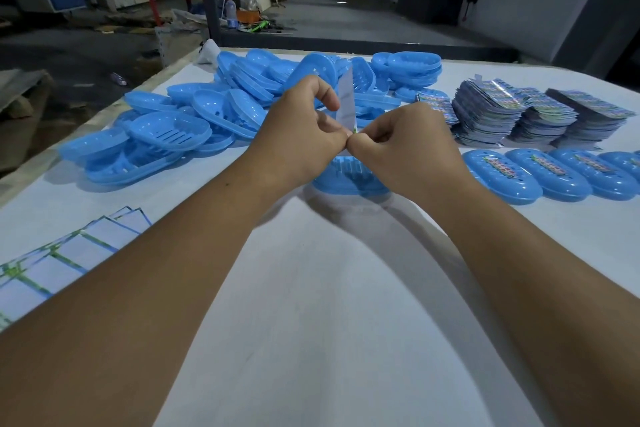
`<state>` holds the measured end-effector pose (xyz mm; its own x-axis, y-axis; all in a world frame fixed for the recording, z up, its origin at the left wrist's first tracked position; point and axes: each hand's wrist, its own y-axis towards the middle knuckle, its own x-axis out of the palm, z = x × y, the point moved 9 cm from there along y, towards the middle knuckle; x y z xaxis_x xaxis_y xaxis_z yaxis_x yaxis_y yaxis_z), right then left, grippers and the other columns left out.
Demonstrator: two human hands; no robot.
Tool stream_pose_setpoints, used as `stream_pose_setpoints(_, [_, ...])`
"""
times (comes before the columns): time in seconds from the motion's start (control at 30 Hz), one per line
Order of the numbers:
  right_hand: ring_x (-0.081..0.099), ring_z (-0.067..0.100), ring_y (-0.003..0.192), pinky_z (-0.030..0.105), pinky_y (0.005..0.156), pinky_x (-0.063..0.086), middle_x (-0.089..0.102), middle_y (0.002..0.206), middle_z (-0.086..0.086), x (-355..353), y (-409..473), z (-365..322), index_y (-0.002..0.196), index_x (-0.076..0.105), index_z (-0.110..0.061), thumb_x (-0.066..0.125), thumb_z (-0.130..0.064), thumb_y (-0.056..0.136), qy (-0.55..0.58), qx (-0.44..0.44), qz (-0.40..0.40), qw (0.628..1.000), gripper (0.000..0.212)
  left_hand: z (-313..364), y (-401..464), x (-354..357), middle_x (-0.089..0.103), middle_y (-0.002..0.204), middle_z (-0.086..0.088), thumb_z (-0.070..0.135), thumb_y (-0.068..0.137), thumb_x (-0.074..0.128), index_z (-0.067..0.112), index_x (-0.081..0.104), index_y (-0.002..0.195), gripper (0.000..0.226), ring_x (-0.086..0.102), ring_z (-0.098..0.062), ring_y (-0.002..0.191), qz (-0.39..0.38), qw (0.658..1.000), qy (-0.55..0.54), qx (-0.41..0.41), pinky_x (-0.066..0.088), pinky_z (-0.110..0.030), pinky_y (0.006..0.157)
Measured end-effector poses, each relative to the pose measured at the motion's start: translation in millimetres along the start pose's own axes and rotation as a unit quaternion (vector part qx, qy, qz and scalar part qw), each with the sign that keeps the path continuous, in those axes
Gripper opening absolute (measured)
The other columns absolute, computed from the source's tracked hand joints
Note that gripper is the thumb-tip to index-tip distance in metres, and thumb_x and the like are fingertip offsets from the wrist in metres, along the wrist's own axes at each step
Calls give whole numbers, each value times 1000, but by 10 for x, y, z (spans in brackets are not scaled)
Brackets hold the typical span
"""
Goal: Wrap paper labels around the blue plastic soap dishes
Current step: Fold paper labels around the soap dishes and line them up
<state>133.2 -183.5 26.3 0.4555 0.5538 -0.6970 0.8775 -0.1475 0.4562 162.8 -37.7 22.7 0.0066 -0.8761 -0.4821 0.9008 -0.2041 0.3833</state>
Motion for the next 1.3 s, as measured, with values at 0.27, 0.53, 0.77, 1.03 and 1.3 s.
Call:
stream_pose_setpoints(0.27, [36, 10, 45, 29, 49, 39, 49, 45, 0, 47, -10, 20, 63, 71, -14, 59, -39, 75, 31, -5, -33, 999, 30, -39, 15, -21, 76, 79, 5, 17, 84, 74, 33, 43, 86, 35, 70, -9, 72, 4, 1000, 12, -7, 56, -34, 76])
stream_pose_setpoints(0.53, [37, 6, 39, 13, 39, 28, 52, 43, -10, 76, 42, 128, 63, 76, -21, 70, -30, 81, 95, 15, -54, 994, 20, -90, 34, -43, 76, 79, 5, 18, 81, 77, 34, 43, 85, 37, 70, -12, 73, 9, 1000, 7, -25, 53, -31, 70])
stream_pose_setpoints(0.77, [42, 11, 53, 28, 53, 39, 67, 71, 18, 91, 70, 244, 67, 77, -14, 75, -32, 78, 138, 58, -67, 986, 21, -204, 90, -169, 71, 83, -1, 19, 78, 71, 31, 44, 83, 31, 55, -14, 63, 28, 996, 56, -63, 46, -32, 64])
stream_pose_setpoints(1.03, [50, 17, 60, 33, 55, 42, 71, 81, 22, 91, 71, 317, 65, 77, -18, 69, -30, 77, 158, 96, -78, 980, 18, -426, 159, -355, 50, 87, 7, 26, 79, 68, 30, 41, 81, 27, 47, -9, 71, 16, 978, 161, -132, 31, -29, 56])
stream_pose_setpoints(1.3, [50, 13, 59, 32, 56, 42, 73, 82, 19, 91, 51, 368, 68, 78, -16, 69, -30, 77, 176, 131, -82, 972, 19, -544, 149, -418, 48, 70, -2, 13, 80, 56, 17, 41, 72, 18, 41, -20, 60, -37, 950, 264, -163, 29, -29, 52])
